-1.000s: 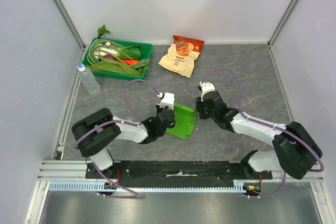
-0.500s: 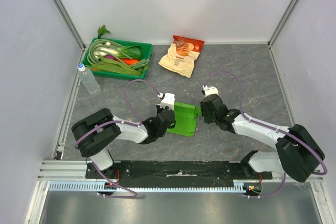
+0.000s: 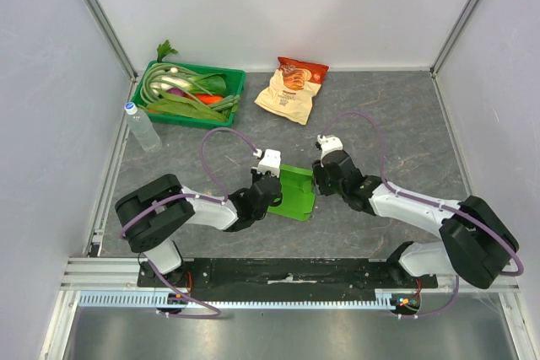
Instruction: Fold the paper box
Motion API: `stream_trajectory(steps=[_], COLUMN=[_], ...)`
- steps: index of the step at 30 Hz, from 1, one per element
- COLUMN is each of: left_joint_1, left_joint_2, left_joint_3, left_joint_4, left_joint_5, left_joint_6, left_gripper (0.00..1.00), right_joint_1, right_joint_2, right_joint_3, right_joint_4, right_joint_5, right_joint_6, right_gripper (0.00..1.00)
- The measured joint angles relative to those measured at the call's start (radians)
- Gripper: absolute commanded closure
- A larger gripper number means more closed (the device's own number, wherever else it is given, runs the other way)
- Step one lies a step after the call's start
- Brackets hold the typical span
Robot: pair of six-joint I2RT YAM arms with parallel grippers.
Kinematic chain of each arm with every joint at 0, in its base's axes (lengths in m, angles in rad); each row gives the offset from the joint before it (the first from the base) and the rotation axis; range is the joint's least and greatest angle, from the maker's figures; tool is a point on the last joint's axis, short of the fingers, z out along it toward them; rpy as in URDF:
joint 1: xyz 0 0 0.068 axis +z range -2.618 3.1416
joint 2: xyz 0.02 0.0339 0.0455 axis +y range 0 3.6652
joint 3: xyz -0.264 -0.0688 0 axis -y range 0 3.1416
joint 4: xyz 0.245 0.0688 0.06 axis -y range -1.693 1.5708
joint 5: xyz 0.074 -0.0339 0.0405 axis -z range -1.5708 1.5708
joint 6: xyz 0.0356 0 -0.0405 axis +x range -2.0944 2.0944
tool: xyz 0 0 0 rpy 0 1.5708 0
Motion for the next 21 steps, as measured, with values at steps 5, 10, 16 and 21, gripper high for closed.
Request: stream_trajectory(steps=[5,10,16,21], left_joint_1=[0.000,0.000,0.000,0.000], left_joint_2=[0.000,0.000,0.000,0.000], left_joint_3=[0.000,0.000,0.000,0.000], left_joint_4=[-0.001,-0.003,-0.005,-0.006], left_joint_5=[-0.003,-0.009,-0.018,-0.019], left_joint_6=[0.000,0.000,0.000,0.000], left_gripper=[0.98,0.98,0.98,0.98], right_joint_1=[0.013,0.013,0.019,0.020], right_joint_2=[-0.003,0.005,0.001,-0.016], right_joint_3=[-0.014,-0.017,-0.033,-0.056], right_joint_4=[0.032,0.053,0.064,0.089], right_joint_5=[-0.028,-0.048,-0.114,-0.156], right_joint_6=[-0.027,-0.063,-0.084,-0.099], right_gripper=[0.57,0.58,0.63,0.63])
